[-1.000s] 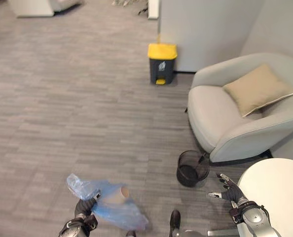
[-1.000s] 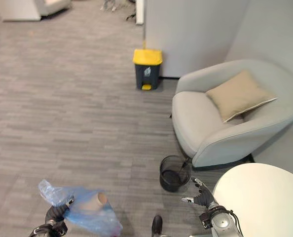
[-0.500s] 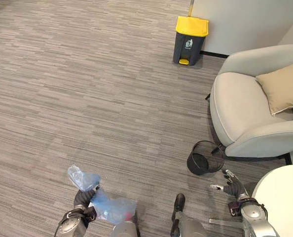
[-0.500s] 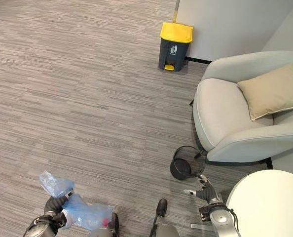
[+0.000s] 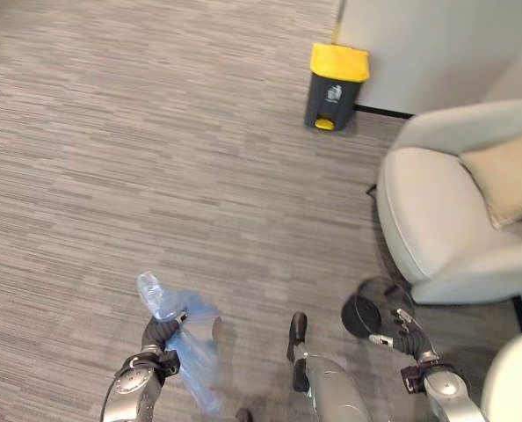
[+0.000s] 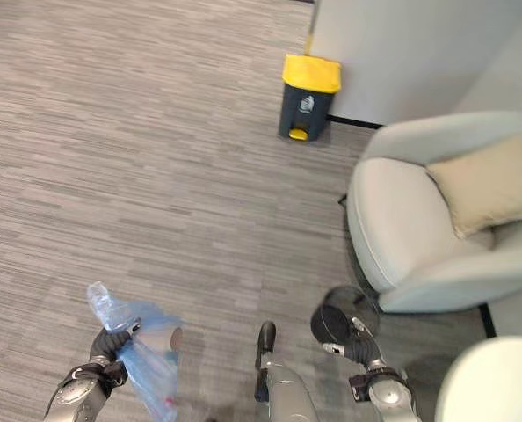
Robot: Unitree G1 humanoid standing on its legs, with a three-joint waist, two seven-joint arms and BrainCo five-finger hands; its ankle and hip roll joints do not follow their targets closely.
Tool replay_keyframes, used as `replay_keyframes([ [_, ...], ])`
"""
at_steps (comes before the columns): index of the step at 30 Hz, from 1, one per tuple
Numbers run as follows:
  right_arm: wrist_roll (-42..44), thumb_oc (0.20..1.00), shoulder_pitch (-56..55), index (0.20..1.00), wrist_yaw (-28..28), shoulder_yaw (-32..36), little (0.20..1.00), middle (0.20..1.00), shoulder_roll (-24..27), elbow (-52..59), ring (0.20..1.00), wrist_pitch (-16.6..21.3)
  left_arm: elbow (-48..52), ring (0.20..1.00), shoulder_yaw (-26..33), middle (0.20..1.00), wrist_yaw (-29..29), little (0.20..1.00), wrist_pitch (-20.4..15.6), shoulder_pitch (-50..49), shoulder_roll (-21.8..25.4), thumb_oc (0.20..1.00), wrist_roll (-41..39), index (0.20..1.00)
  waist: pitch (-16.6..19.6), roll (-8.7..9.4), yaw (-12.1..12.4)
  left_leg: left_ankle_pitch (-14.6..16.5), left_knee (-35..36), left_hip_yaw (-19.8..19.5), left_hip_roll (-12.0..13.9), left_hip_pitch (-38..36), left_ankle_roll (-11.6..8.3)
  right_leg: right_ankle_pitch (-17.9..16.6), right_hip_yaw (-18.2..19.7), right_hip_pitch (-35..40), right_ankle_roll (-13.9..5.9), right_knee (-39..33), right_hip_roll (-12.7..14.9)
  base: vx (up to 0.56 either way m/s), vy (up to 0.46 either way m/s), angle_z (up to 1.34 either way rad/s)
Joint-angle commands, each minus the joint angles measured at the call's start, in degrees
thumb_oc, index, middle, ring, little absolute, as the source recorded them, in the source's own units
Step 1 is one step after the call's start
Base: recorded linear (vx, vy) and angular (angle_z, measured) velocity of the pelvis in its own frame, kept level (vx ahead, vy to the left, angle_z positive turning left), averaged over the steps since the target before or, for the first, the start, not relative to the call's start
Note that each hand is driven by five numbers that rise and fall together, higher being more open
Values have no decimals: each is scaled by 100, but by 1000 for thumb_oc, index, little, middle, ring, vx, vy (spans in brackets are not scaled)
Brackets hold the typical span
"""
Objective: Gather garbage on tea table into small bin, then transfer packed bag to large trash can.
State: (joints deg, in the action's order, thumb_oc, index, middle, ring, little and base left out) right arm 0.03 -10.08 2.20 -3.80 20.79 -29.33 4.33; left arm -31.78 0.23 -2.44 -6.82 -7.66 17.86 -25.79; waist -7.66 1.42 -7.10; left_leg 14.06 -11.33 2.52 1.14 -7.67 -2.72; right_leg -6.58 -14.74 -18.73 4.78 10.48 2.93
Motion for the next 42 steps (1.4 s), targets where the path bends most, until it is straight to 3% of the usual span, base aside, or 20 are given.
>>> replay_keyframes([
  [1,75,1000,407,1000,44,182,1000,1000,413,293,1000,227,597,200,140,200,-177,200,-289,49,312,200,200,200,0,-71,-28,-1237,-1012,144,693,113,-263,740,134,336,-735,-50,45,349,-230,-12],
  [2,102,1000,426,1000,85,195,1000,1000,432,261,1000,230,557,200,131,200,-150,200,-292,63,301,200,193,200,3,-48,-28,-1359,-1281,220,752,245,-244,832,152,435,-664,-72,-14,321,-184,-33],
  [3,140,1000,443,1000,99,217,1000,1000,473,270,1000,216,540,200,128,200,-130,200,-286,98,304,200,172,200,-23,14,-1,-1264,-1476,269,747,474,-118,935,230,572,-620,-105,-18,323,-156,-42],
  [5,162,1000,507,1000,119,220,1000,1000,536,290,1000,211,542,200,130,200,-115,200,-271,141,274,200,91,200,-115,89,121,-877,-1407,259,586,925,71,1107,420,792,-598,-111,-54,304,-87,-26],
  [8,216,1000,562,1000,140,279,1000,1000,598,296,1000,239,567,200,133,200,-104,200,-291,143,278,200,87,200,-275,216,335,-510,-1011,227,267,1710,155,1262,666,1090,-637,-166,-39,272,2,-38],
  [9,237,1000,587,1000,145,278,1000,1000,601,277,1000,243,602,200,135,200,-94,200,-296,132,280,200,81,200,-301,227,405,-672,-747,177,151,1928,120,1282,741,1183,-641,-223,-73,396,37,-120],
  [10,266,1000,643,1000,185,260,1000,1000,587,159,1000,252,670,200,155,200,-87,200,-306,106,288,200,93,200,-386,169,599,-1273,-95,-1,-29,2338,11,1353,902,1497,-645,-365,-234,433,38,-113],
  [13,314,1000,742,1000,259,223,1000,1000,522,-16,1000,242,694,200,134,200,-34,200,-352,155,271,200,80,200,-400,124,814,-1780,475,-143,-201,2694,-62,1433,1204,1903,-636,-597,-399,381,49,-90],
  [15,318,1000,837,1000,258,194,1000,1000,463,-76,1000,213,725,200,141,200,-2,200,-364,169,267,200,82,200,-323,144,980,-1850,495,-146,-183,2797,-59,1549,1561,2340,-710,-759,-359,636,243,-119],
  [16,282,1000,797,1000,208,213,1000,1000,415,4,1000,177,790,200,166,200,23,200,-351,80,274,200,104,200,-216,210,1043,-1735,105,-222,-213,2904,11,1606,1694,2554,-853,-740,-133,745,348,-162],
  [18,213,1000,769,1000,126,198,1000,1000,293,-22,1000,178,753,200,179,200,5,200,-305,29,334,200,186,200,-130,285,1060,-1438,-14,-70,-216,2616,232,1434,1795,2312,-1047,23,110,594,331,-173],
  [19,123,1000,844,1000,100,132,1000,1000,264,-4,1000,174,749,200,218,200,37,200,-301,55,397,200,228,200,-209,322,1016,-1238,-69,115,-236,2449,413,827,1751,1884,-1242,817,249,437,306,-100],
  [20,90,1000,884,1000,71,95,1000,1000,256,31,1000,152,754,200,240,200,48,200,-305,58,422,200,220,200,-247,295,982,-1169,31,184,-231,2222,468,559,1617,1552,-1284,1162,324,310,232,-73],
  [23,94,1000,941,1000,33,20,1000,1000,268,62,1000,127,779,200,240,200,58,200,-330,35,435,200,143,200,-352,146,839,-940,314,200,-197,1609,511,696,1040,849,-1123,1086,401,325,148,-40],
  [27,152,1000,975,1000,30,-17,1000,1000,311,126,1000,123,701,200,210,200,48,200,-330,68,449,200,126,200,-478,159,651,-613,405,153,-303,1086,467,620,593,389,-1176,84,478,357,17,27],
  [31,163,1000,947,1000,23,-10,1000,1000,285,142,1000,115,600,200,222,200,57,200,-358,150,375,200,173,200,-516,166,488,-233,452,-85,-303,548,292,228,464,170,-1348,-940,494,435,-112,53],
  [35,153,1000,889,1000,-3,-26,1000,1000,299,219,1000,130,538,200,192,200,52,200,-376,150,341,200,199,200,-420,206,403,80,513,-333,-163,53,107,-18,509,55,-1440,-936,660,453,-218,78],
  [38,142,1000,854,1000,-5,-64,1000,1000,339,276,1000,157,557,200,196,200,53,200,-359,63,289,200,167,200,-312,121,375,-70,503,-391,74,-152,-30,-42,440,119,-1338,-710,625,451,-302,67],
  [39,140,1000,736,1000,-43,-69,1000,1000,390,369,1000,170,620,200,196,200,0,200,-335,-99,201,200,118,200,-191,-16,325,-669,213,-420,461,-87,-255,171,383,221,-1155,-455,443,444,-365,43],
  [42,211,1000,633,1000,-36,-36,1000,1000,409,371,1000,222,574,200,193,200,-1,200,-305,-100,166,200,109,200,-115,-81,291,-1279,-159,-493,691,65,-364,393,372,346,-971,-370,251,289,-251,26],
])
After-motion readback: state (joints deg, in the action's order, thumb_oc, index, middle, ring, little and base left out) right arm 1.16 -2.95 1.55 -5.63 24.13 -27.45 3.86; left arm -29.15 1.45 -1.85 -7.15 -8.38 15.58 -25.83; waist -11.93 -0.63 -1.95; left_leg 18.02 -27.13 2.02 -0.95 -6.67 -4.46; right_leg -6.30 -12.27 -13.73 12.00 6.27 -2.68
